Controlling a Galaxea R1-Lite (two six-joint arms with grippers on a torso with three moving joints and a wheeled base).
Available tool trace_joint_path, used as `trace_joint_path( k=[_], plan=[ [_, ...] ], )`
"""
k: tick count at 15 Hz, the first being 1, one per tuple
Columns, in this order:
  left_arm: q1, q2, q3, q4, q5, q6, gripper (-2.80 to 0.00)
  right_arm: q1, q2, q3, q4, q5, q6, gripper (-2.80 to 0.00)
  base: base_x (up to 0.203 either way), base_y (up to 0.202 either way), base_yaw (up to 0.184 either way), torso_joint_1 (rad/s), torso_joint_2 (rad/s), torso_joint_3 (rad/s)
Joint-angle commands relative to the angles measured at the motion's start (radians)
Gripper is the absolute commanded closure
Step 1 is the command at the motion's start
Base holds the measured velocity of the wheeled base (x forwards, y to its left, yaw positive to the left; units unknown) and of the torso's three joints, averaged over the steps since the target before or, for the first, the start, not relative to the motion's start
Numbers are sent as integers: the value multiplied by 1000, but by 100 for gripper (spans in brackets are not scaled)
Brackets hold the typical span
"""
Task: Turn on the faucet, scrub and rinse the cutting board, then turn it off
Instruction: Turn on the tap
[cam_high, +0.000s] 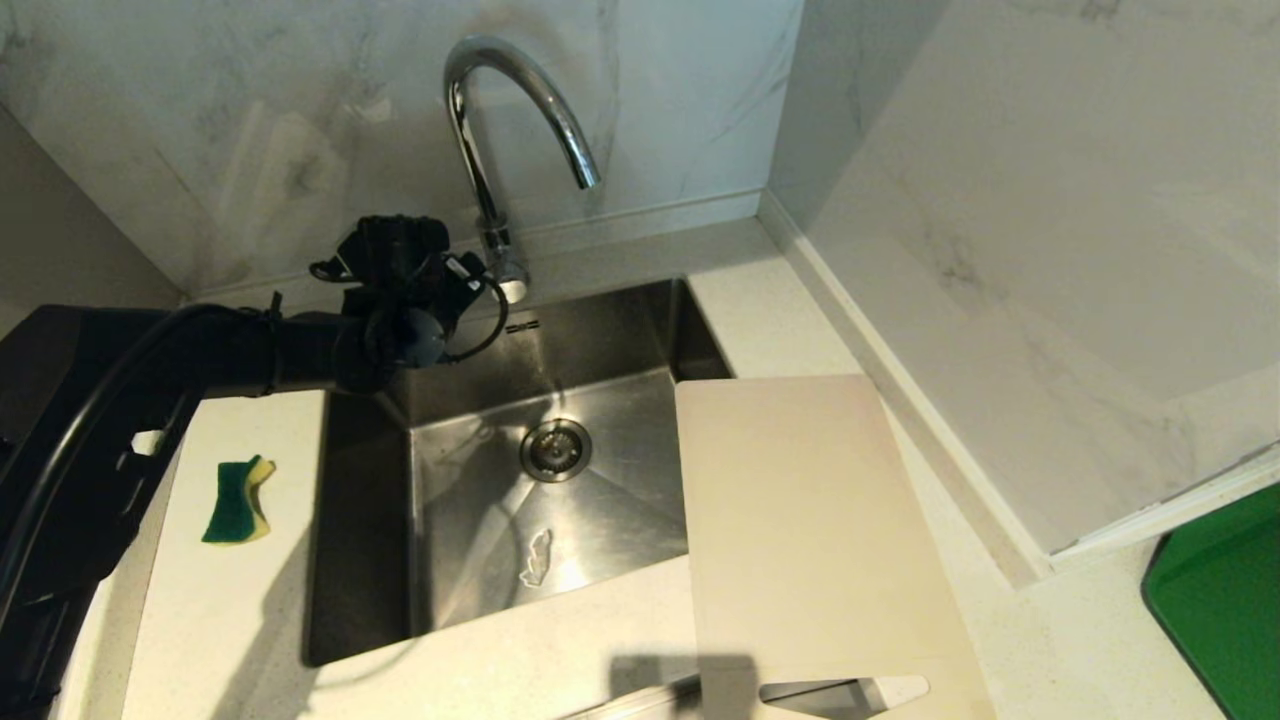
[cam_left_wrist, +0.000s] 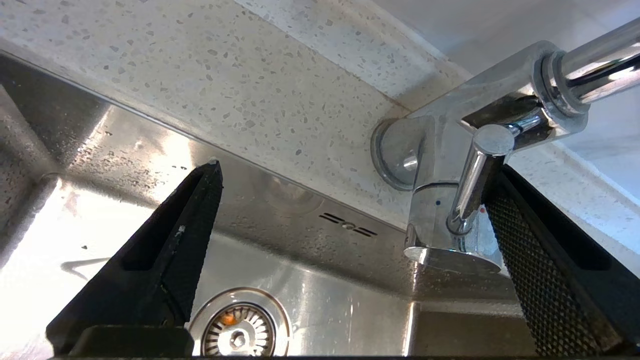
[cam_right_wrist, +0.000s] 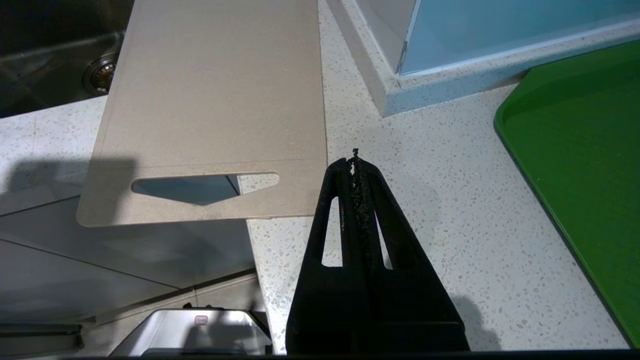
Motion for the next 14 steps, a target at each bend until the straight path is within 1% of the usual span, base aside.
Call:
trace_joint_path(
  k=[1,3,4,6,7,14],
  plan=[
    [1,-4,0,21,1,-8,-280,0,0,0,-1,0,0,0,0,0,0,0,0,0],
    [1,-12,2,32,-15,-17,-280,1,0,0,-1,0,0,0,0,0,0,0,0,0],
    [1,-17,2,54,-18,-28,-280,1,0,0,-1,0,0,0,0,0,0,0,0,0],
    [1,-25,2,93,-54,-67,-280,1,0,0,-1,0,0,0,0,0,0,0,0,0],
    [1,-25,2,101,-56,-73,-280,1,1,0,-1,0,0,0,0,0,0,0,0,0],
    [-10,-25,3,116,-59,-81,-280,1,1,0,-1,0,0,0,0,0,0,0,0,0]
  ],
)
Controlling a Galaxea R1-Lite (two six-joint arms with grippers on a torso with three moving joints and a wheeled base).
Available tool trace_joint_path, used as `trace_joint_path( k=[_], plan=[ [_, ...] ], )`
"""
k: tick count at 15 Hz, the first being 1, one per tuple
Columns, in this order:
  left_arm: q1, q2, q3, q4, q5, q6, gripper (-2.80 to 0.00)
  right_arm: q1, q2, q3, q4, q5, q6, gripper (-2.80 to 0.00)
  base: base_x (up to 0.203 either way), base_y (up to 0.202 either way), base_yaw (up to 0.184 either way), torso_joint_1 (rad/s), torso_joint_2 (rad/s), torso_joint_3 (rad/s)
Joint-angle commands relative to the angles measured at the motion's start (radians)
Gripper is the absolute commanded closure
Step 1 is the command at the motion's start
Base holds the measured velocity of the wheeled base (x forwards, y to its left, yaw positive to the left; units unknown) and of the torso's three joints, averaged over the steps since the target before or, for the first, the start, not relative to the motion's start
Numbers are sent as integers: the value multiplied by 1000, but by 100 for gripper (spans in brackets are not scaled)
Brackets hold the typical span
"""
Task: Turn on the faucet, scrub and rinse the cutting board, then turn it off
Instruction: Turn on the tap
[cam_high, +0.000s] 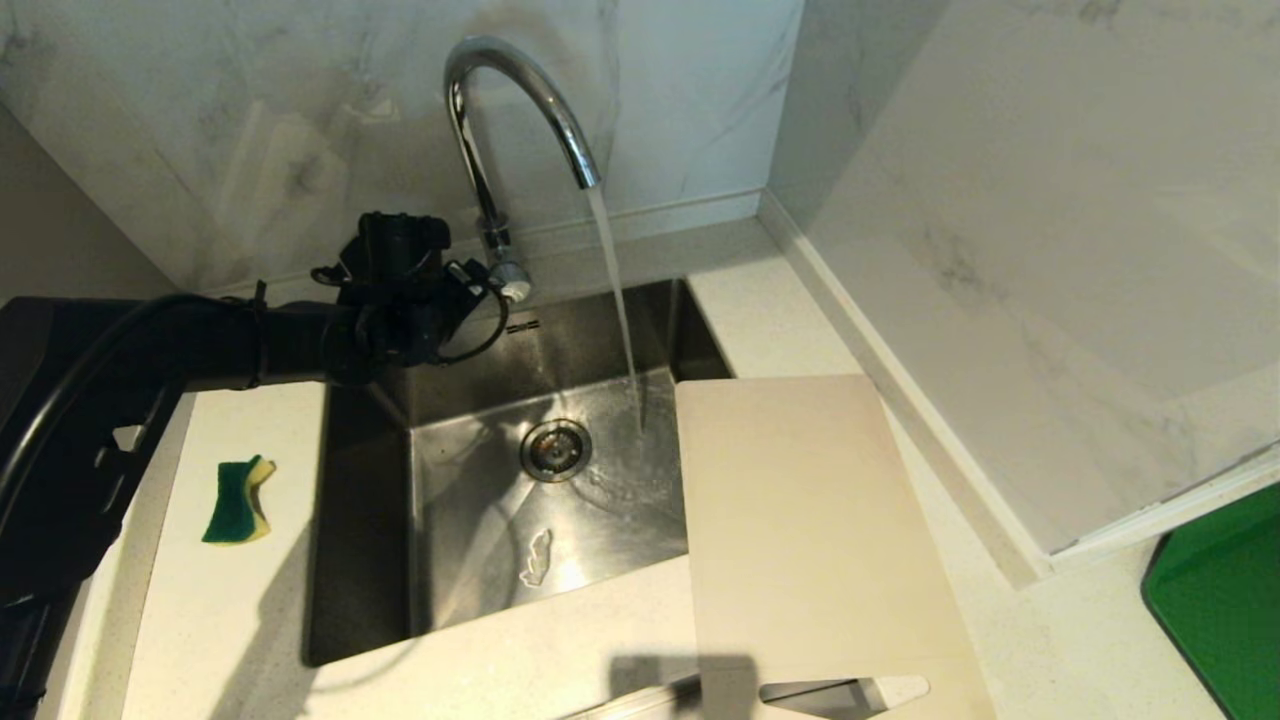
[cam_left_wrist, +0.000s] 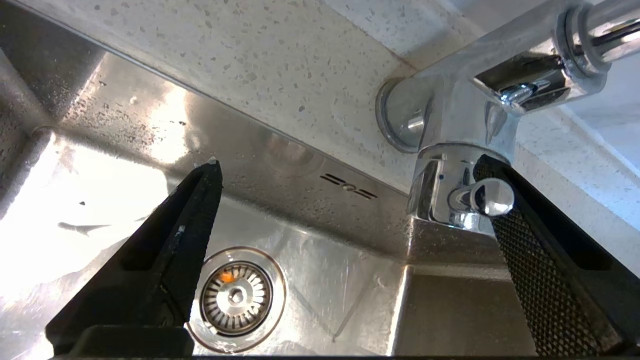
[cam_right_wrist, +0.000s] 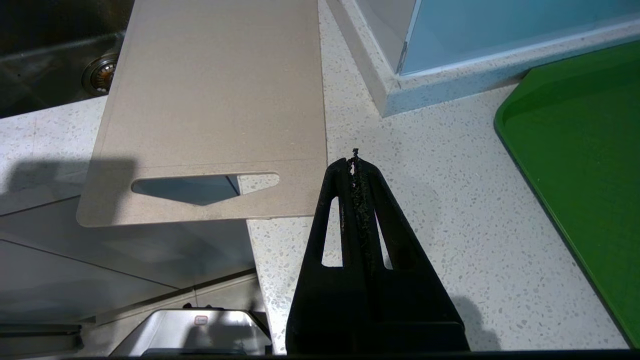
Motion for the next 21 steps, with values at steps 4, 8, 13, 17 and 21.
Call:
trace_joint_path(
  k=[4,8,13,17,21],
  plan=[
    [-3,-9,0,59,-65,-72,-280,0,1,0,0,0,1,0,0,0,0,0,0,0],
    [-11,-14,0,58,-61,-75,-280,1,0,0,0,0,1,0,0,0,0,0,0,0],
    [-29,-38,0,-12,-19,-39,-280,1,0,0,0,0,1,0,0,0,0,0,0,0],
    [-39,-96,1,-86,22,63,-280,1,0,0,0,0,1,0,0,0,0,0,0,0],
    [-36,-221,41,-39,-21,148,-280,1,0,0,0,0,1,0,0,0,0,0,0,0]
  ],
)
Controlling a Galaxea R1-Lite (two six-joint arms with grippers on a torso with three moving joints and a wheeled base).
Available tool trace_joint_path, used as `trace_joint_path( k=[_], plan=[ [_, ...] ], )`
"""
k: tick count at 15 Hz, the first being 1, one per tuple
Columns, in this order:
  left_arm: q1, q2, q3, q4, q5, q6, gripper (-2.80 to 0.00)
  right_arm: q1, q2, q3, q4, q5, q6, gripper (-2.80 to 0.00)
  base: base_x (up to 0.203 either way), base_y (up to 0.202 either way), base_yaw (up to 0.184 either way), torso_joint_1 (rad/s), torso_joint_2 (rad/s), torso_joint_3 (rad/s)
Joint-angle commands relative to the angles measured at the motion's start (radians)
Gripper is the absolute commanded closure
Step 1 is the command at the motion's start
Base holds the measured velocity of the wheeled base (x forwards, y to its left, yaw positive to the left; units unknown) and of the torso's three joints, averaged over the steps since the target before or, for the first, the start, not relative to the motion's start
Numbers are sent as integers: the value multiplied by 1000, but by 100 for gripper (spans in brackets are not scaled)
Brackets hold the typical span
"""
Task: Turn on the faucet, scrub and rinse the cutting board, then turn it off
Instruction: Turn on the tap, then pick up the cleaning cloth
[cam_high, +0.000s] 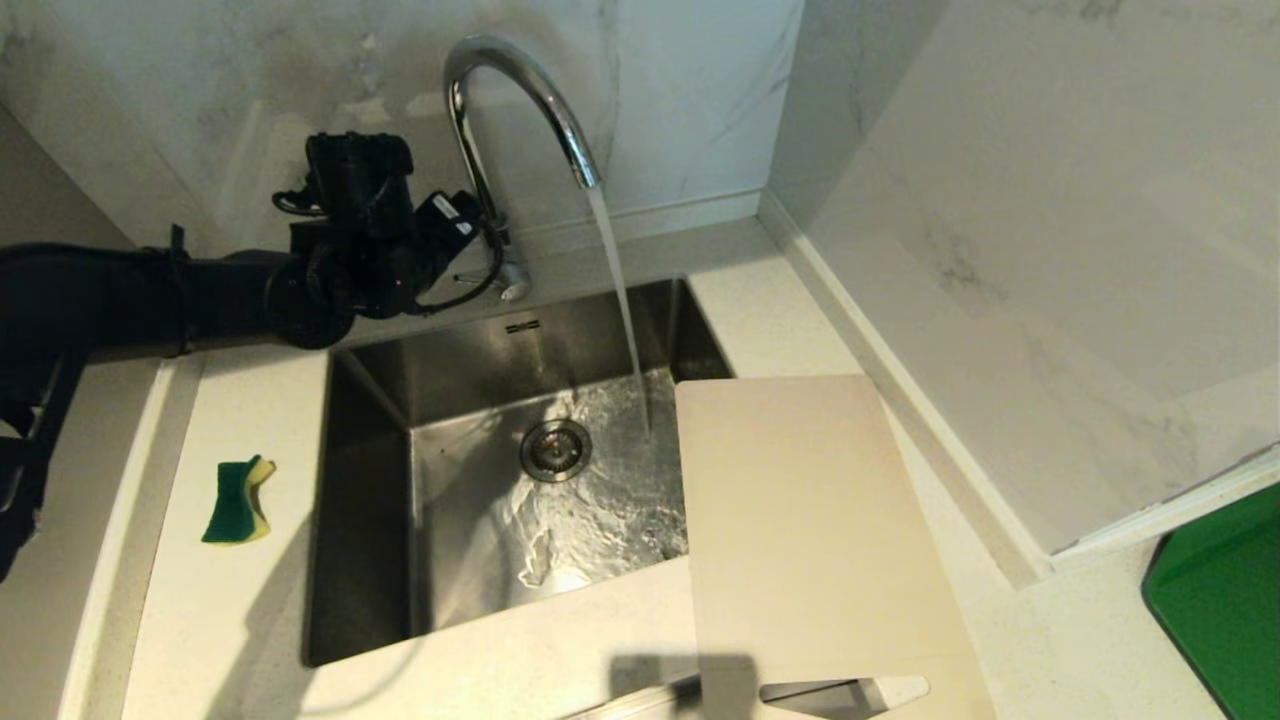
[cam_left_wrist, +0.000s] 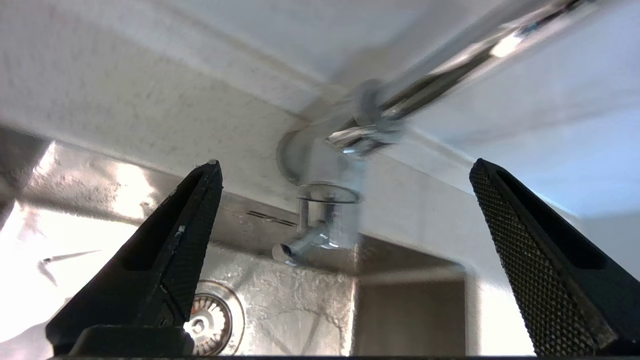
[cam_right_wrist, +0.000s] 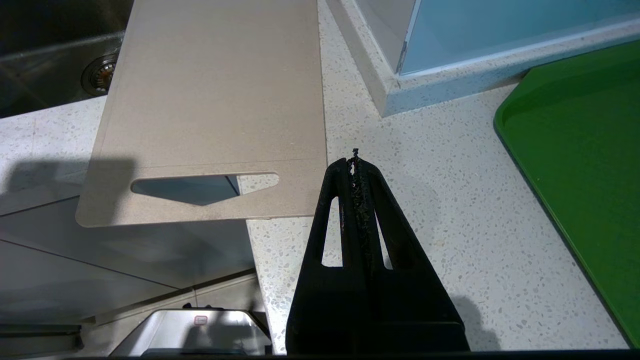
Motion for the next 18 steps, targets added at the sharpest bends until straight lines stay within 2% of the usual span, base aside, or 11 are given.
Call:
trace_joint_path(
  k=[1,3,5,8,9,13,18],
  plan=[
    [16,-127,58,60,-35,54,-280,1,0,0,0,0,0,0,0,0,0,0,0,0],
    [43,-231,102,125,-103,143,-280,0,0,0,0,0,0,0,0,0,0,0,0,0],
    [69,-319,116,207,-163,202,-280,0,0,0,0,1,0,0,0,0,0,0,0,0],
    [84,-421,129,356,-192,253,-280,1,0,0,0,0,0,0,0,0,0,0,0,0],
    [82,-452,147,392,-198,259,0,0,0,0,0,0,0,0,0,0,0,0,0,0],
    [101,-601,310,497,-282,324,0,1,0,0,0,0,0,0,0,0,0,0,0,0],
    [127,-665,397,599,-302,331,0,1,1,0,0,0,0,0,0,0,0,0,0,0]
  ],
)
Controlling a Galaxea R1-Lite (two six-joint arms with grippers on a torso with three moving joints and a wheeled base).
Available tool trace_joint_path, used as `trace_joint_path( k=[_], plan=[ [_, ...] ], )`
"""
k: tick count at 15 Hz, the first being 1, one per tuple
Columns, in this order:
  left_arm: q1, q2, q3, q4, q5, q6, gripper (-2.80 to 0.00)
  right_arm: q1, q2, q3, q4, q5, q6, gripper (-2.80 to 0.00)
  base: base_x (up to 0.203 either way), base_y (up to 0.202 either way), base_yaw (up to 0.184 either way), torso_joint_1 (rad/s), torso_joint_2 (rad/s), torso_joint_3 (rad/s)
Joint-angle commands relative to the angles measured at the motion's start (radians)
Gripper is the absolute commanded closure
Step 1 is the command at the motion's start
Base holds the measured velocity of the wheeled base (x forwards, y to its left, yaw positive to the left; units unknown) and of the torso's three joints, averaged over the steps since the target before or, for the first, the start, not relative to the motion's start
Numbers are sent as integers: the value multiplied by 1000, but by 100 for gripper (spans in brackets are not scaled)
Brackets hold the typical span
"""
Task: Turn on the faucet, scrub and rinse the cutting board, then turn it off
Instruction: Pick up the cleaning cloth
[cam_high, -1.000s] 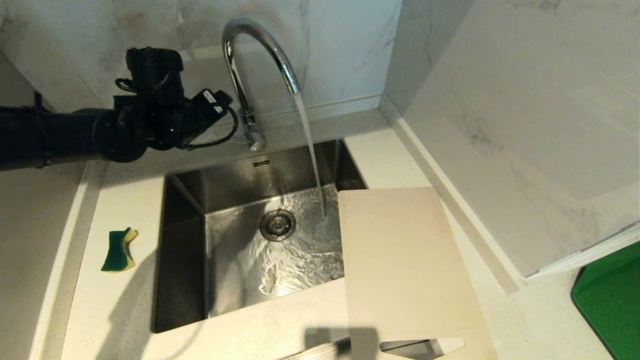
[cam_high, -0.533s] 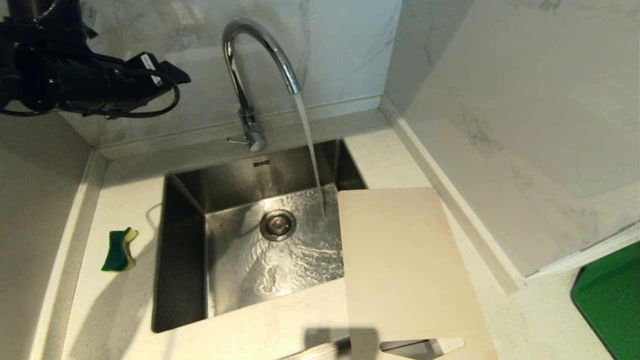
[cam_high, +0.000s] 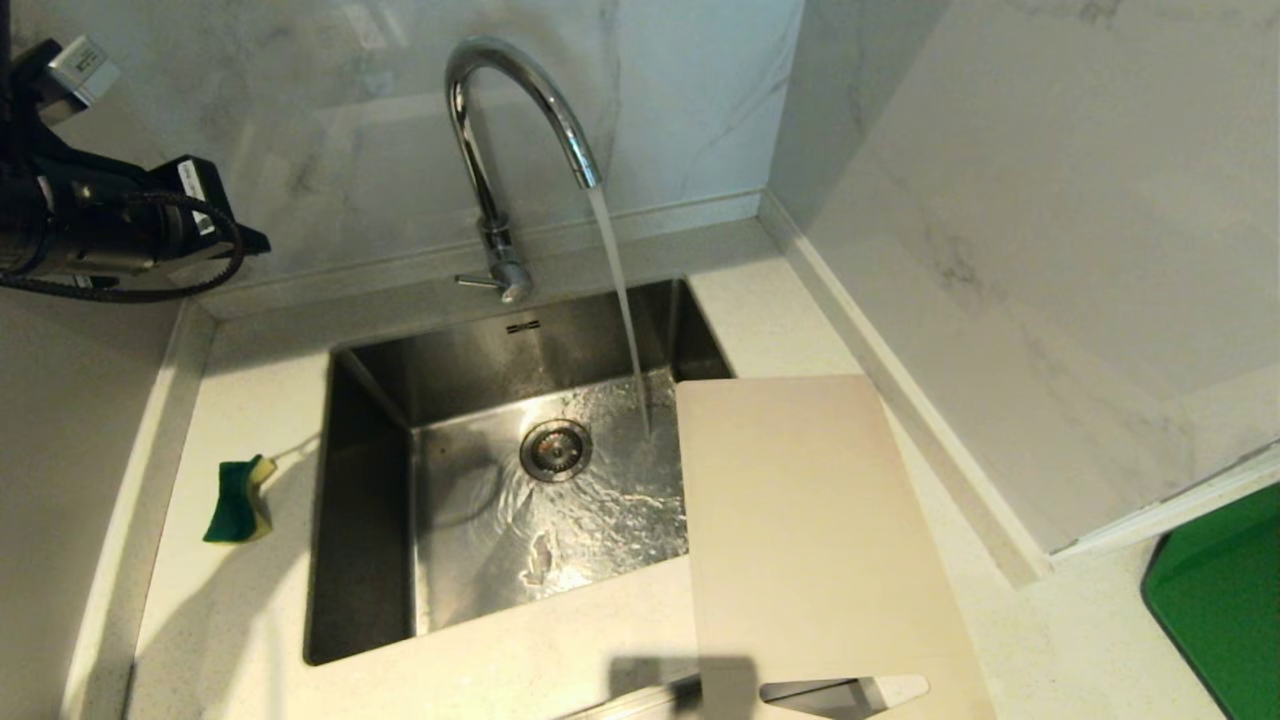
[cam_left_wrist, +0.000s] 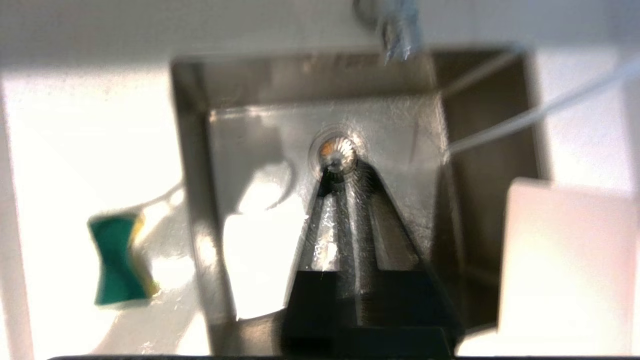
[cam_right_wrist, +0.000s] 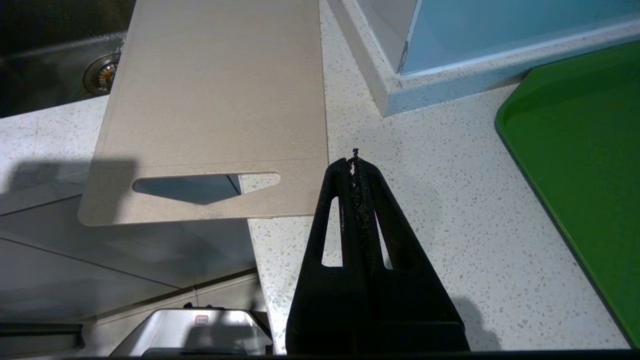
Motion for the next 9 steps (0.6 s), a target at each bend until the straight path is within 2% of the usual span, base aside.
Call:
trace_joint_path(
  k=[1,3,5,7,9],
  plan=[
    [13,-53,55,12,0,-4,0,0,0,0,-1,0,0,0,0,0,0,0,0,0],
    [58,-77,119,7,-10,-10,0,-1,1,0,-1,0,0,0,0,0,0,0,0,0],
    [110,-87,137,8,-52,-4,0,-1,0,0,-1,0,0,0,0,0,0,0,0,0],
    [171,-88,158,10,-90,43,0,0,0,0,-1,0,0,0,0,0,0,0,0,0],
    [183,-88,207,11,-88,95,0,0,0,0,-1,0,0,0,0,0,0,0,0,0]
  ],
)
